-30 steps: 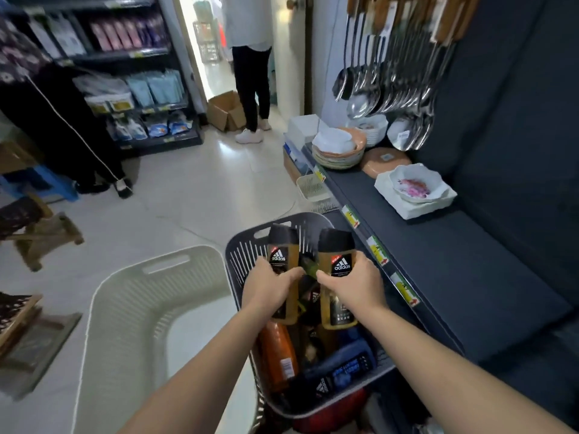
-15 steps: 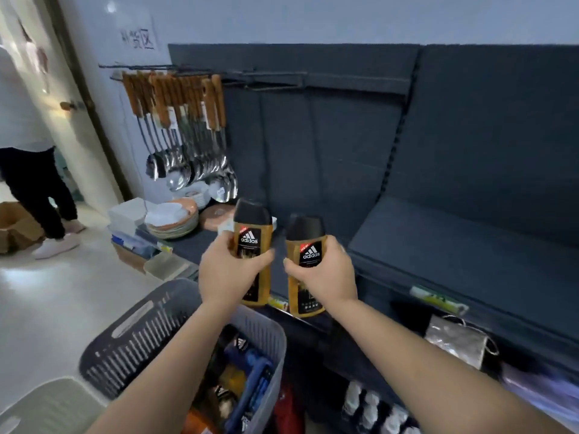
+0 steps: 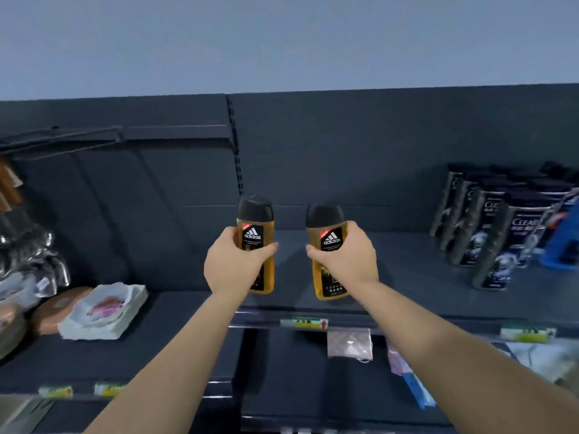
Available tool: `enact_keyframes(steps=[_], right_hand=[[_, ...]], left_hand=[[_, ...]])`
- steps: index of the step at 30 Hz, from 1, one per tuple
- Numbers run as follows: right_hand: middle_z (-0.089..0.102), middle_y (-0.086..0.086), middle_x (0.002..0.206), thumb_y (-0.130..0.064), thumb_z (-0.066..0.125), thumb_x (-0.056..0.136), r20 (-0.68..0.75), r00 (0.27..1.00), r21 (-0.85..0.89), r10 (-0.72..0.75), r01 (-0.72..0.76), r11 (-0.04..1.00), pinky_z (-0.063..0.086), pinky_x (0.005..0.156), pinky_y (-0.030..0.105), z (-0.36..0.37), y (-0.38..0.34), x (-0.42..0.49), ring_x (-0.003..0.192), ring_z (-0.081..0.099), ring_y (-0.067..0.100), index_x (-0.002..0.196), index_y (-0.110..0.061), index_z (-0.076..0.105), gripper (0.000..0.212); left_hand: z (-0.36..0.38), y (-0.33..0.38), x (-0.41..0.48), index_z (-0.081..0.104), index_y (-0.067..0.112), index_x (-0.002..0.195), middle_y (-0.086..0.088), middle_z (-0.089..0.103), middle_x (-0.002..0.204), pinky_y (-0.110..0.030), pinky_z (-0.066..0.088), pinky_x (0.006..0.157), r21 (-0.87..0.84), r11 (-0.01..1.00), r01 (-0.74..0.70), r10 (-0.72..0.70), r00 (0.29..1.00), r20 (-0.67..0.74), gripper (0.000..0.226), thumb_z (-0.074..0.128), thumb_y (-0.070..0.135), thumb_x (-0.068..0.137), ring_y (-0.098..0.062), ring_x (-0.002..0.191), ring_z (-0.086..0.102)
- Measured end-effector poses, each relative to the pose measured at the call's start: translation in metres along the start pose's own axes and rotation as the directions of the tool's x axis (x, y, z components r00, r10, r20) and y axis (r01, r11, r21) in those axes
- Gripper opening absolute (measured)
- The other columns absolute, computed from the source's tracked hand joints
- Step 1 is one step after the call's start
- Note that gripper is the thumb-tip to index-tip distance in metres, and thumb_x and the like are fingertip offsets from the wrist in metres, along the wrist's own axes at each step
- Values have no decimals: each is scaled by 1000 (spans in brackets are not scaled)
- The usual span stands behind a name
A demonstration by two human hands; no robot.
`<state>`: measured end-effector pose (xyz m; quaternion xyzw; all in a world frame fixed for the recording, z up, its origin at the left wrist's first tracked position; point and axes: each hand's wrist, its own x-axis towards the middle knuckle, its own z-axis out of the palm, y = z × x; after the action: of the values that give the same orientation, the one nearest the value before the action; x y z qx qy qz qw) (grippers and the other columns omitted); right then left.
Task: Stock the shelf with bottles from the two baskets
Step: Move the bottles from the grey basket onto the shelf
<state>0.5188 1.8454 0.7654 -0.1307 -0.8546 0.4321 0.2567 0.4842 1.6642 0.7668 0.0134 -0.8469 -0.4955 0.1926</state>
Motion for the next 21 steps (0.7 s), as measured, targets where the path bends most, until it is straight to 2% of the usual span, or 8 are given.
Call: enact_keyframes(steps=[5,10,17,21], right_hand=[[57,-3,104,-45,80,65,-34,998,-54,46,-48,997,43,70,28,-23,32,45,88,55,15,107,-18,50,58],[60,-4,102,-46,80,64,-41,995,-63,89,-92,994,46,71,28,-27,61,87,88,59,15,106,-20,51,57],[59,-3,103,-45,82,64,-31,995,-28,100,-101,995,52,77,34,-13,87,131,92,60,17,105,-17,52,58],[59,-4,101,-43,83,64,-27,997,-17,65,-66,998,52,75,31,0,89,149,90,59,14,104,-17,52,57]], left_hand=[[61,13,37,58,23,93,10,62,86,-29,43,68,19,1000,2,-3,998,61,46,84,47,63,-14,80,60],[108,10,78,61,18,95,5,65,91,-34,49,74,-4,998,63,-63,996,61,49,88,41,61,-17,87,62],[152,-2,129,60,12,99,2,63,91,-31,44,70,10,994,106,-107,994,36,52,90,32,62,-20,86,60],[165,-13,152,55,13,101,-1,63,98,-35,50,74,40,995,89,-89,996,-14,60,91,37,58,-21,89,60]])
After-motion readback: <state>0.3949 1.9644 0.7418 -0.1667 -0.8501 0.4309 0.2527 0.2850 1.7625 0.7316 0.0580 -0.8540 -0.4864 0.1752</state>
